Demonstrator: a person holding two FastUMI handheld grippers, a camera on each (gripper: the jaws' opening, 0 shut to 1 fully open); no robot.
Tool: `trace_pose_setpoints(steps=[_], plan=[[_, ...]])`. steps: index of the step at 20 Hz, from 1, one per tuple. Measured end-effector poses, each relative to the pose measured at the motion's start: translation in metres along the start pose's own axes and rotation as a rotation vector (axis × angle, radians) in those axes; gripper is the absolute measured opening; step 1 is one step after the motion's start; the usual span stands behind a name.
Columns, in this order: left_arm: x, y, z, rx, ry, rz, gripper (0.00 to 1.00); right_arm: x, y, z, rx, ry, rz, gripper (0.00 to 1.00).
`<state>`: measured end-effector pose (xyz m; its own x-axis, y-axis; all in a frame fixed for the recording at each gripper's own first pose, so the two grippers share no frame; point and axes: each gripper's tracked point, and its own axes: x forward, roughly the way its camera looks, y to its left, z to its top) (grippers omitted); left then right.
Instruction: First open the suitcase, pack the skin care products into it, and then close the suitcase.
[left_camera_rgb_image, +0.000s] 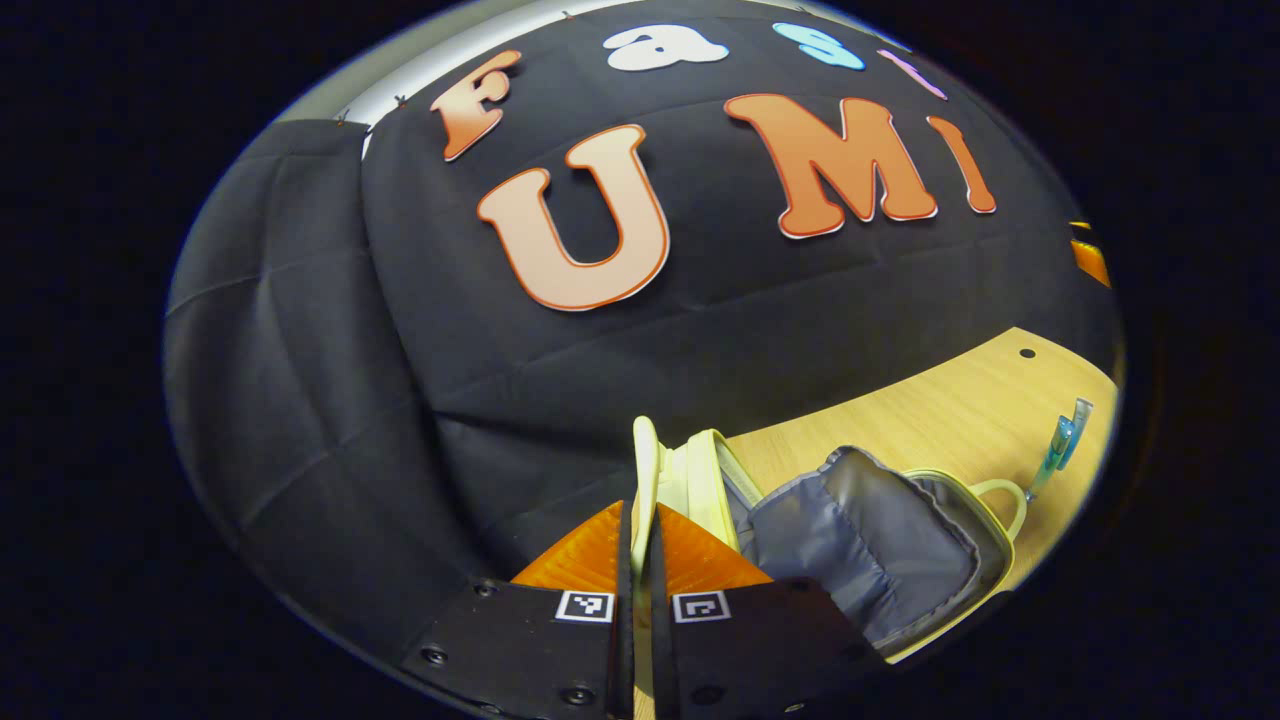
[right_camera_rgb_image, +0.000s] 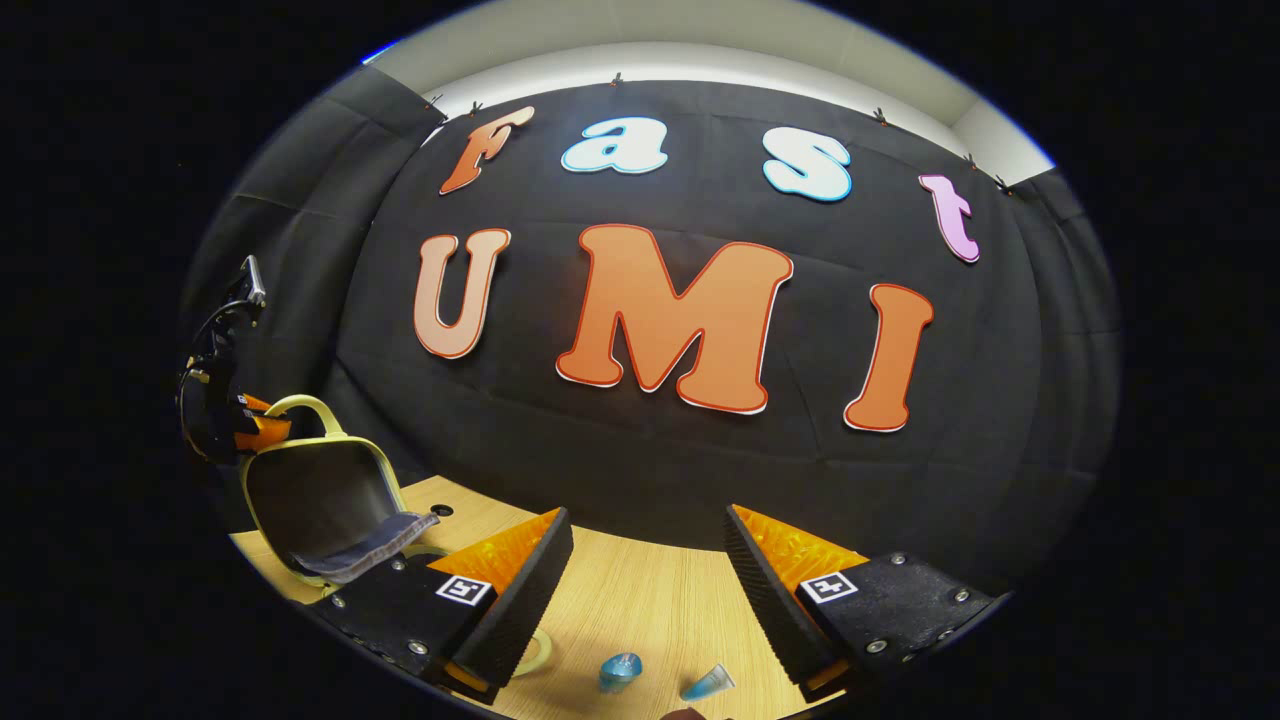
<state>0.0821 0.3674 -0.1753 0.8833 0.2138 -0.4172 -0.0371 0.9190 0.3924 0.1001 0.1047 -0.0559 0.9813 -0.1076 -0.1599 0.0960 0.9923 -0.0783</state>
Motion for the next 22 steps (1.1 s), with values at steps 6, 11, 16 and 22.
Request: trace_pose_setpoints(steps=[6,11,16,22], plan=[[0.024,0.054,-0.058,-0.043,0.083,0.058,0.08,-0.005,0.018,0.0,-0.013,0.024,0.001,0.96],[0.047,0.078,-0.117,-0.106,0.188,0.08,0.07,-0.01,0.028,-0.001,-0.019,0.044,0.001,0.96],[0.078,0.078,-0.185,-0.178,0.289,0.057,0.08,-0.017,0.024,-0.005,-0.028,0.07,-0.021,0.96],[0.08,0.079,-0.24,-0.238,0.387,0.124,0.16,-0.026,0.016,-0.017,-0.023,0.103,-0.047,0.96]])
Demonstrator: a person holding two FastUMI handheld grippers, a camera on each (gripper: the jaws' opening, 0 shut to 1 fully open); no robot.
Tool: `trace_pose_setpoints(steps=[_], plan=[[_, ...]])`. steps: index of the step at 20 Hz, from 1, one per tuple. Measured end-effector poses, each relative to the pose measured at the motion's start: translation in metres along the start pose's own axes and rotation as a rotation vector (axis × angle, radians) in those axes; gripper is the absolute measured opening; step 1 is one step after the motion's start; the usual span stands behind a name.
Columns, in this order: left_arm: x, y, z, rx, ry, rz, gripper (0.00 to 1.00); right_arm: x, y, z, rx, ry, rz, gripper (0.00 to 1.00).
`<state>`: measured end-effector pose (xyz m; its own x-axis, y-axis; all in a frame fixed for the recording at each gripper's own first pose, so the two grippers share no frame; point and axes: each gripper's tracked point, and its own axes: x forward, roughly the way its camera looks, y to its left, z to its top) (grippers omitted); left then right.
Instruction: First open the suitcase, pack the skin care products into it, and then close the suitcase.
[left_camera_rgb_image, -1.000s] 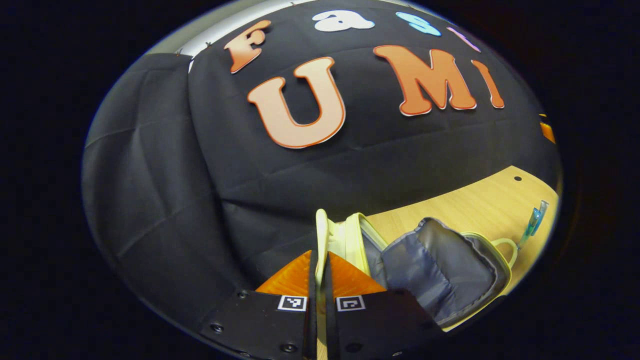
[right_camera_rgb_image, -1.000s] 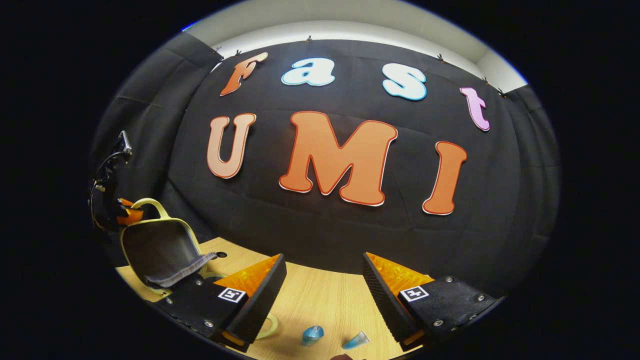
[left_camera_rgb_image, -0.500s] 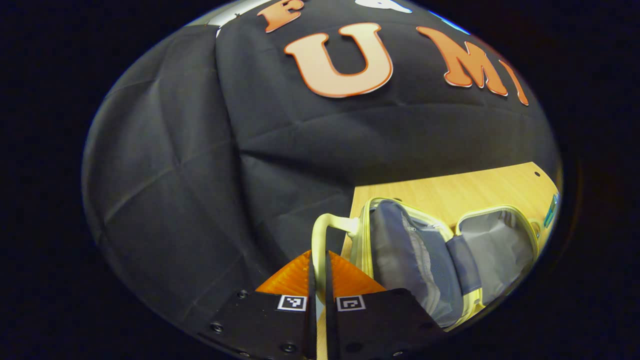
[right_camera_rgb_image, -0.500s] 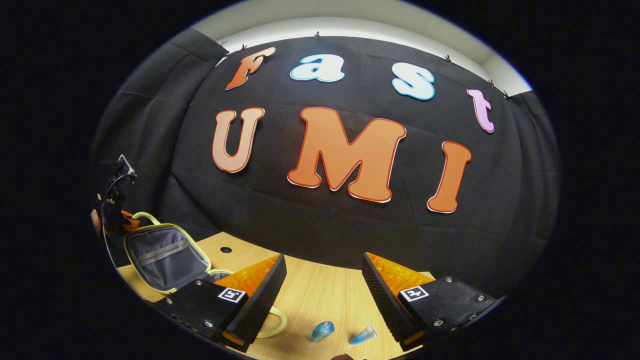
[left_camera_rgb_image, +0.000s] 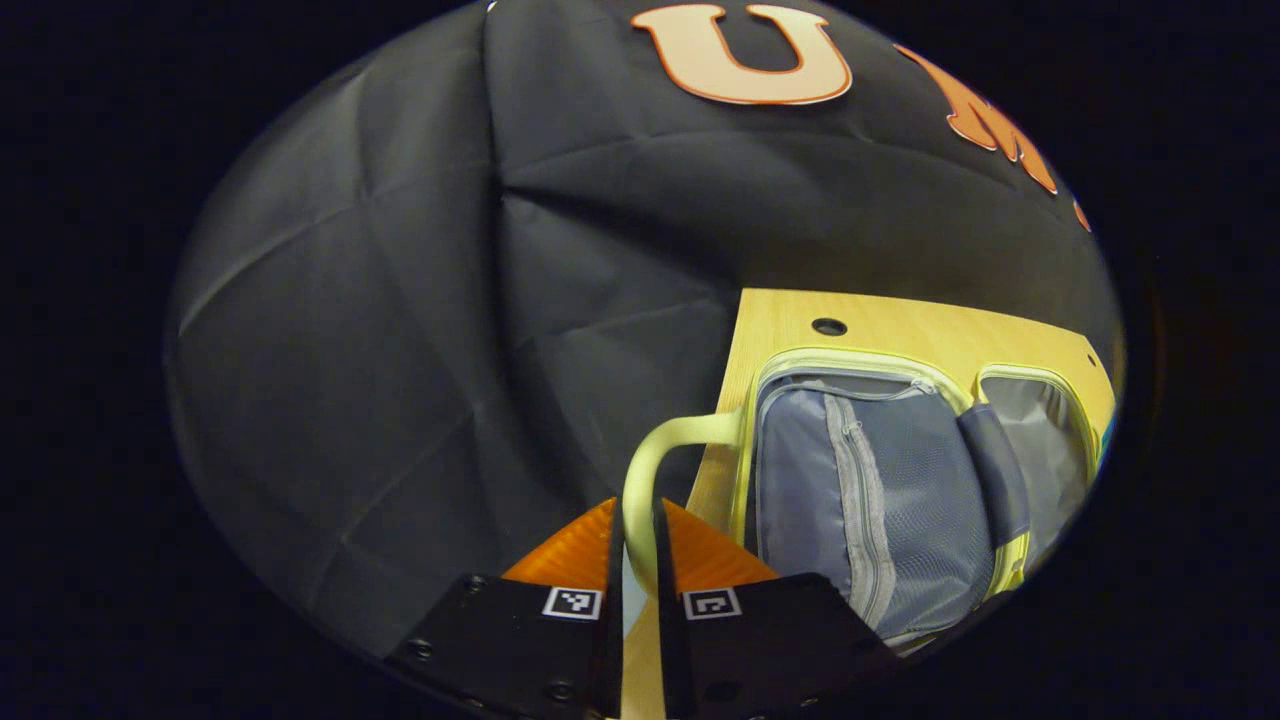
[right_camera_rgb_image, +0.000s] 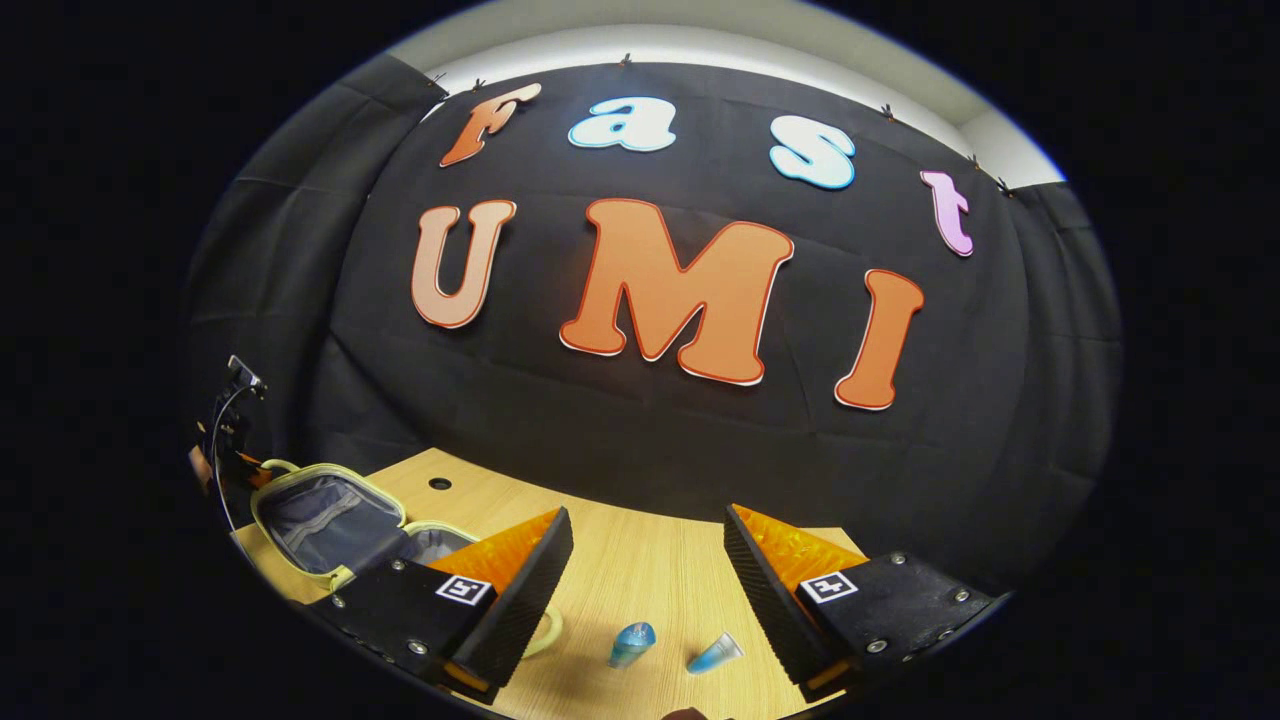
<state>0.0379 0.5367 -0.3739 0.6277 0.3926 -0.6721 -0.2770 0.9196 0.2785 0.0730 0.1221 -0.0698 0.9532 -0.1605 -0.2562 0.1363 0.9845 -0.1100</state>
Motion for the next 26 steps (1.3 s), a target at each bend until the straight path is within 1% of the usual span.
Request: trace_pose_setpoints(steps=[1,3,4,6,7,9,10,12,13,15,17,19,20,21,23,26], plan=[[-0.001,0.002,0.005,-0.002,-0.024,0.003,0.19,-0.001,-0.001,-0.002,0.003,0.004,-0.003,0.96],[-0.016,-0.004,0.028,0.003,-0.072,0.008,0.21,-0.003,-0.004,-0.004,0.012,0.004,-0.006,0.96],[-0.02,-0.006,0.034,0.018,-0.102,0.018,0.31,-0.003,-0.006,-0.007,0.017,0.007,-0.006,0.96],[-0.045,-0.017,0.06,0.047,-0.176,0.023,0.47,-0.004,-0.006,-0.013,0.033,0.013,0.006,0.96],[-0.056,-0.026,0.076,0.061,-0.215,0.008,0.47,-0.004,-0.008,-0.017,0.046,0.021,0.01,0.96],[-0.09,-0.048,0.1,0.086,-0.289,-0.011,0.52,-0.005,-0.015,-0.022,0.067,0.018,0.004,0.96],[-0.107,-0.06,0.108,0.091,-0.321,-0.029,0.65,-0.006,-0.019,-0.025,0.075,0.019,0.003,0.96],[-0.129,-0.095,0.118,0.078,-0.352,-0.094,0.8,-0.007,-0.027,-0.033,0.085,0.023,0.005,0.96],[-0.134,-0.112,0.117,0.071,-0.349,-0.127,0.8,-0.007,-0.031,-0.037,0.091,0.026,0.012,0.96],[-0.149,-0.138,0.127,0.06,-0.371,-0.158,0.83,-0.007,-0.037,-0.041,0.112,0.021,0.032,0.96],[-0.167,-0.166,0.135,0.061,-0.406,-0.182,0.85,-0.005,-0.048,-0.054,0.117,0.039,0.033,0.96],[-0.188,-0.203,0.138,0.054,-0.424,-0.23,0.88,-0.006,-0.059,-0.07,0.115,0.062,0.041,0.96],[-0.199,-0.222,0.141,0.058,-0.446,-0.255,0.92,-0.007,-0.063,-0.077,0.113,0.073,0.047,0.96],[-0.21,-0.241,0.144,0.063,-0.467,-0.272,0.91,-0.007,-0.068,-0.085,0.11,0.083,0.053,0.97],[-0.224,-0.278,0.141,0.085,-0.476,-0.302,0.92,-0.005,-0.075,-0.1,0.101,0.11,0.069,0.97],[-0.244,-0.339,0.125,0.118,-0.452,-0.384,0.92,-0.001,-0.083,-0.122,0.087,0.141,0.102,0.96]])
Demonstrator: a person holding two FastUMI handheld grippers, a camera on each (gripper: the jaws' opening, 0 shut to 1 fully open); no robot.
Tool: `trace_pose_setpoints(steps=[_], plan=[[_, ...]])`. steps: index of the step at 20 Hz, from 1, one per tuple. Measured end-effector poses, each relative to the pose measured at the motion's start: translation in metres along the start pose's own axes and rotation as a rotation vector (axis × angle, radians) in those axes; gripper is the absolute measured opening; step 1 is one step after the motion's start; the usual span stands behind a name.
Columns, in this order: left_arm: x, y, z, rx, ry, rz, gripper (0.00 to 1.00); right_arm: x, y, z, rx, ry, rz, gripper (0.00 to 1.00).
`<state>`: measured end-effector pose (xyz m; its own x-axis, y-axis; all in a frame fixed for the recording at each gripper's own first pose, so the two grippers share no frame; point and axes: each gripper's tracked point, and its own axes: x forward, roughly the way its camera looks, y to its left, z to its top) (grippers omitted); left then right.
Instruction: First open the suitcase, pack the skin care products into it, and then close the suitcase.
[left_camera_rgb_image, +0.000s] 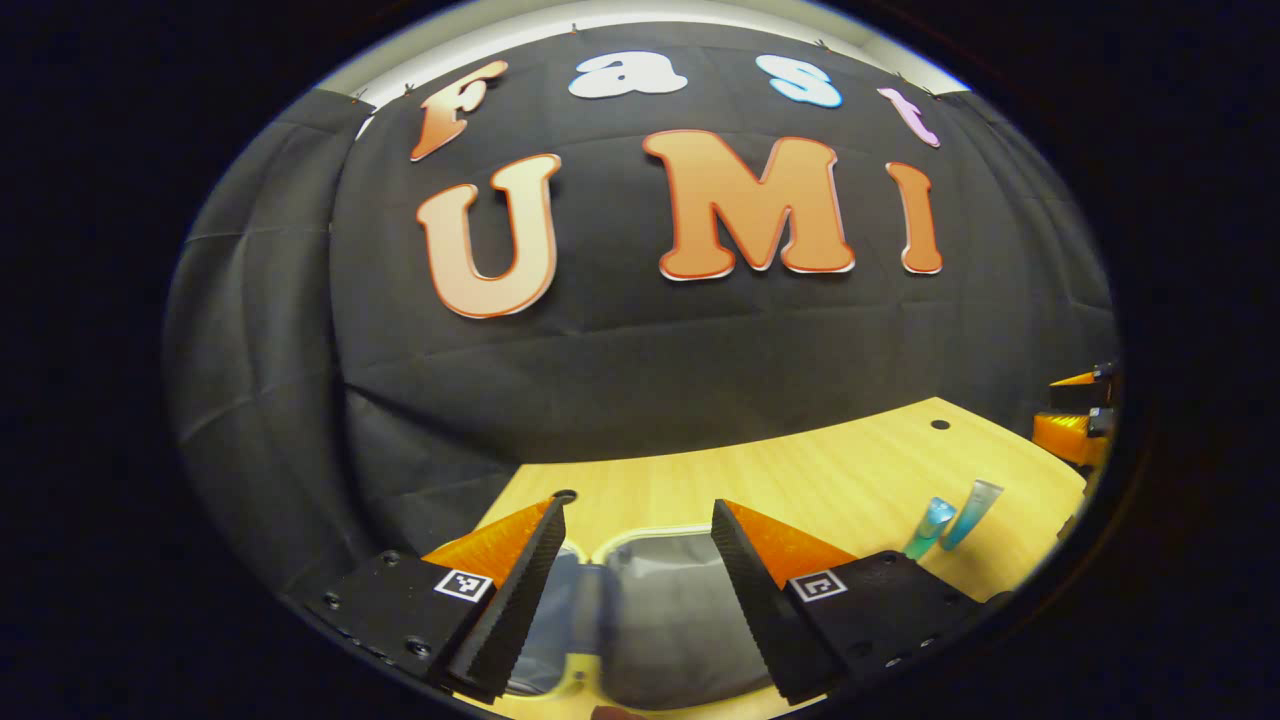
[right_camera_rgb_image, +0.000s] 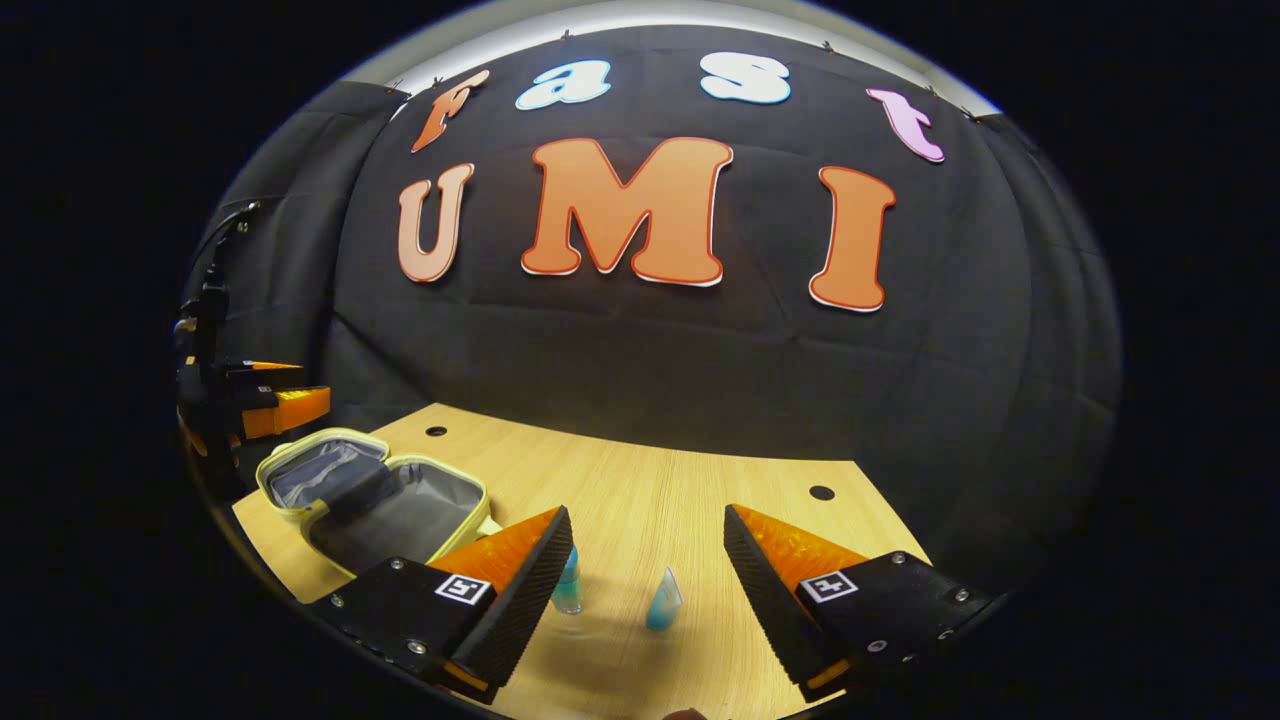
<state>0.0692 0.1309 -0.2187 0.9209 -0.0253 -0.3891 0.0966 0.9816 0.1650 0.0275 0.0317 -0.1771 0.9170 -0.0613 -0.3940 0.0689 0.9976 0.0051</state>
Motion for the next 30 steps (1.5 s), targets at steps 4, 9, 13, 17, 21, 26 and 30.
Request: trace_pose_setpoints(steps=[4,9,13,17,21,26,30], plan=[[0.002,-0.079,-0.015,-0.001,0.033,-0.089,0.92,0.009,-0.013,-0.025,-0.006,0.037,0.026,0.97],[0.003,-0.153,-0.042,-0.001,0.05,-0.189,0.93,0.016,-0.023,-0.05,-0.033,0.043,0.065,0.97],[0.013,-0.201,-0.073,-0.022,0.071,-0.252,0.93,0.022,-0.029,-0.076,-0.043,0.062,0.087,0.97],[0.025,-0.243,-0.096,-0.044,0.101,-0.319,0.93,0.028,-0.031,-0.092,-0.046,0.077,0.096,0.97],[0.042,-0.272,-0.126,-0.046,0.155,-0.377,0.93,0.037,-0.029,-0.102,-0.054,0.078,0.107,0.97],[0.078,-0.291,-0.166,-0.096,0.233,-0.378,0.93,0.049,-0.028,-0.125,-0.048,0.115,0.119,0.97],[0.091,-0.298,-0.172,-0.104,0.237,-0.379,0.6,0.061,-0.024,-0.145,-0.03,0.152,0.134,0.97]])
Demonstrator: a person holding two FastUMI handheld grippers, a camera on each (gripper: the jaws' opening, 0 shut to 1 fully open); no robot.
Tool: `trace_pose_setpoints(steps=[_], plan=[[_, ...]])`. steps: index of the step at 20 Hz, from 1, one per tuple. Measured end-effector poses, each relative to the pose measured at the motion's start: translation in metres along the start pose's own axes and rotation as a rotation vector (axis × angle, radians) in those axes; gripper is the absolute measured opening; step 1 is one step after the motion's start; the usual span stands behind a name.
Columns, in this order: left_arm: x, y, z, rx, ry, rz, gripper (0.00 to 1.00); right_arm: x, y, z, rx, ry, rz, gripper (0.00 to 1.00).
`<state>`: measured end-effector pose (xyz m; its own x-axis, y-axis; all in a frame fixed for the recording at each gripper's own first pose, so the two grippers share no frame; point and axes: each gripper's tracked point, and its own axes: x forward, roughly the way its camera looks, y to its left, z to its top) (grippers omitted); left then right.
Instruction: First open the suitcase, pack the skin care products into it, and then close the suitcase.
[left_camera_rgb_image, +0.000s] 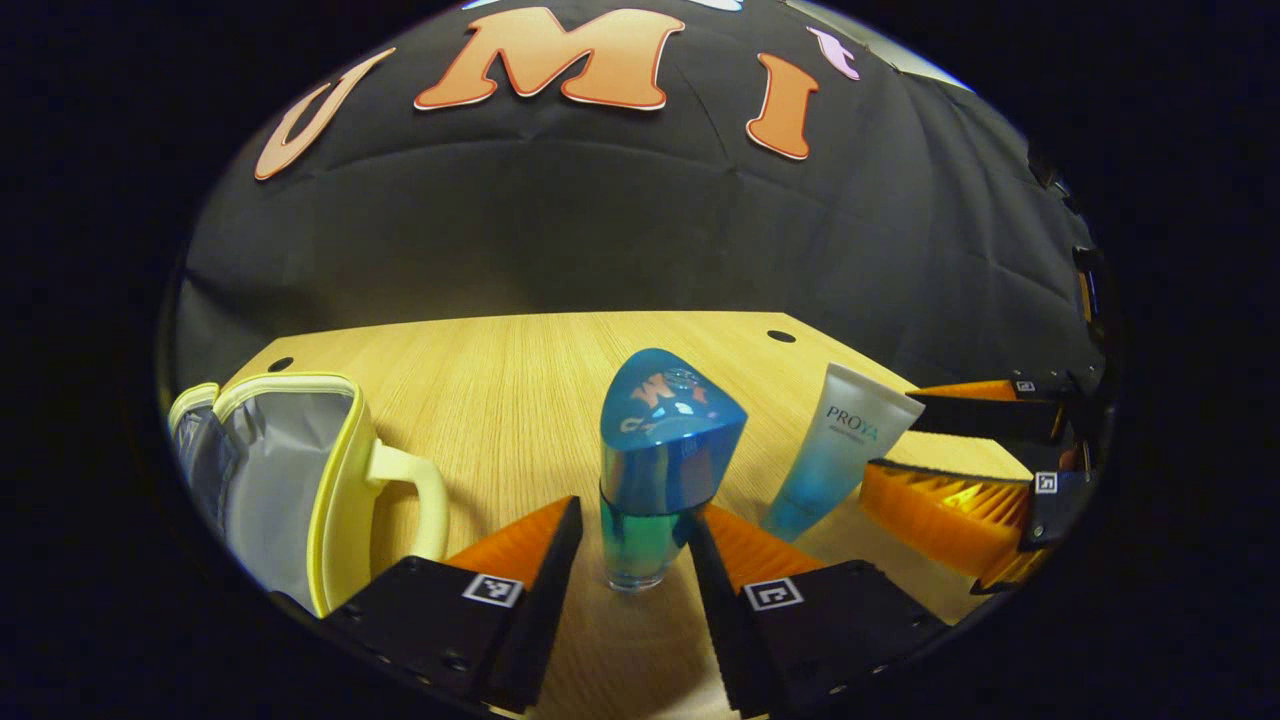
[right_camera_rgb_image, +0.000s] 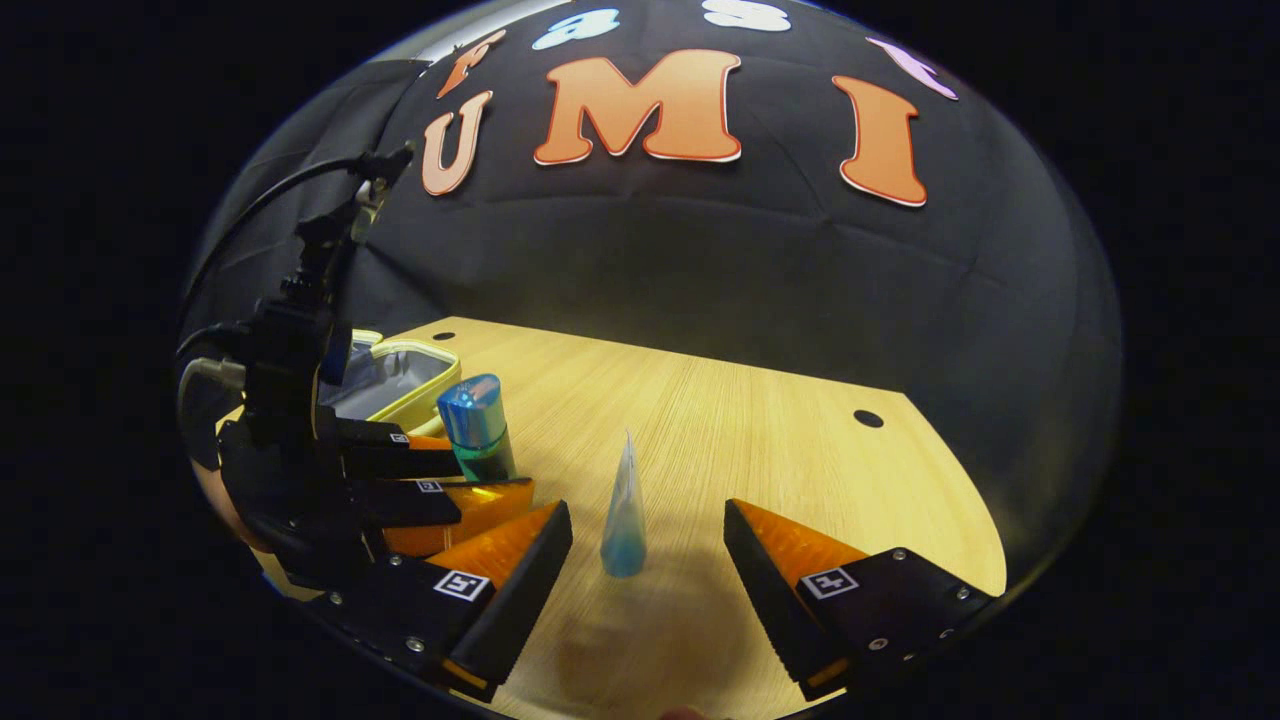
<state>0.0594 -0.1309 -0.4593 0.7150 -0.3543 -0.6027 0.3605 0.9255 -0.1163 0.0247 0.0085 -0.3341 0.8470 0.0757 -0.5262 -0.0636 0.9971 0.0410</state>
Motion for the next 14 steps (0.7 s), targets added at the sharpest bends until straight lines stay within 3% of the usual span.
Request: trace_pose_setpoints(steps=[2,4,7,9,14], plan=[[0.003,-0.002,0.0,0.007,0.0,0.003,0.6,0.009,-0.001,-0.011,0.016,0.025,0.001,0.98],[0.002,-0.002,0.003,0.018,0.001,0.01,0.46,0.018,0.001,-0.018,0.033,0.041,0.013,0.97],[-0.001,0.0,0.004,-0.001,0.01,0.024,0.46,0.031,0.01,-0.026,0.067,0.079,0.067,0.97],[-0.008,-0.001,0.007,0.005,0.017,0.029,0.45,0.035,0.01,-0.025,0.098,0.082,0.064,0.89],[-0.029,0.005,0.033,-0.001,-0.018,0.041,0.45,0.036,0.017,-0.02,0.093,0.084,0.059,0.54]])
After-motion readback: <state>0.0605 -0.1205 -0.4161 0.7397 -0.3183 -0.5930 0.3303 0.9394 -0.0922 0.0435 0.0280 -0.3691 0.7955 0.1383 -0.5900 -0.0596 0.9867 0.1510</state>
